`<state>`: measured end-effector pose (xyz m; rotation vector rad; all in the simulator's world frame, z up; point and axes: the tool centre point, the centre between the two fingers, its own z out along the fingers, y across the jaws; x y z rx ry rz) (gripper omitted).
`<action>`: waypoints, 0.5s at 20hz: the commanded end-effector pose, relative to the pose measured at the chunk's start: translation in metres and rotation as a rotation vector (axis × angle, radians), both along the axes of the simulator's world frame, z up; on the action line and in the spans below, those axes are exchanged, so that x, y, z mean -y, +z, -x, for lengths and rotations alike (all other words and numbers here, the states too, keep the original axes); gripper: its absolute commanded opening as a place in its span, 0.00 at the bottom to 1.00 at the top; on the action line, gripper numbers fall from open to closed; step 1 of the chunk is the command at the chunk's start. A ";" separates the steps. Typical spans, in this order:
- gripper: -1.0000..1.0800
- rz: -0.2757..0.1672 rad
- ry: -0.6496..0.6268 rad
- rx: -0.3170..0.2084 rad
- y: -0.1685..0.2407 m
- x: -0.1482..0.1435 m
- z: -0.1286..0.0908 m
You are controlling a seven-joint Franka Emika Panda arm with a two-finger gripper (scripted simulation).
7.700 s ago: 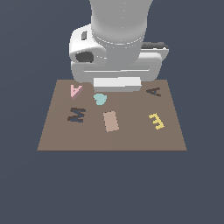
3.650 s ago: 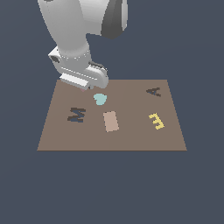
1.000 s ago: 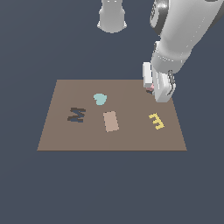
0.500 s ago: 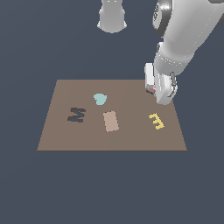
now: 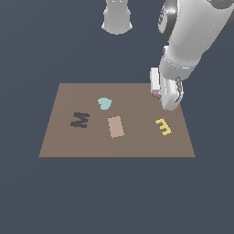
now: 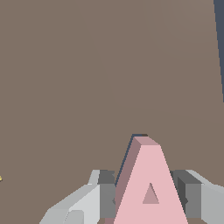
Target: Insert a designated object into the corresponding slot on a board.
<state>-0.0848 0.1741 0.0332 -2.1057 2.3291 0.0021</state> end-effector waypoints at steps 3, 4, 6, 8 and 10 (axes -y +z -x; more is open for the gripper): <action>0.96 -0.001 0.000 0.000 -0.003 0.000 0.000; 0.96 -0.001 0.000 0.000 -0.003 0.000 0.000; 0.96 -0.001 0.000 0.000 -0.003 0.000 0.000; 0.96 -0.001 0.000 0.000 -0.003 0.000 0.000; 0.96 -0.001 0.000 0.000 -0.003 0.000 0.000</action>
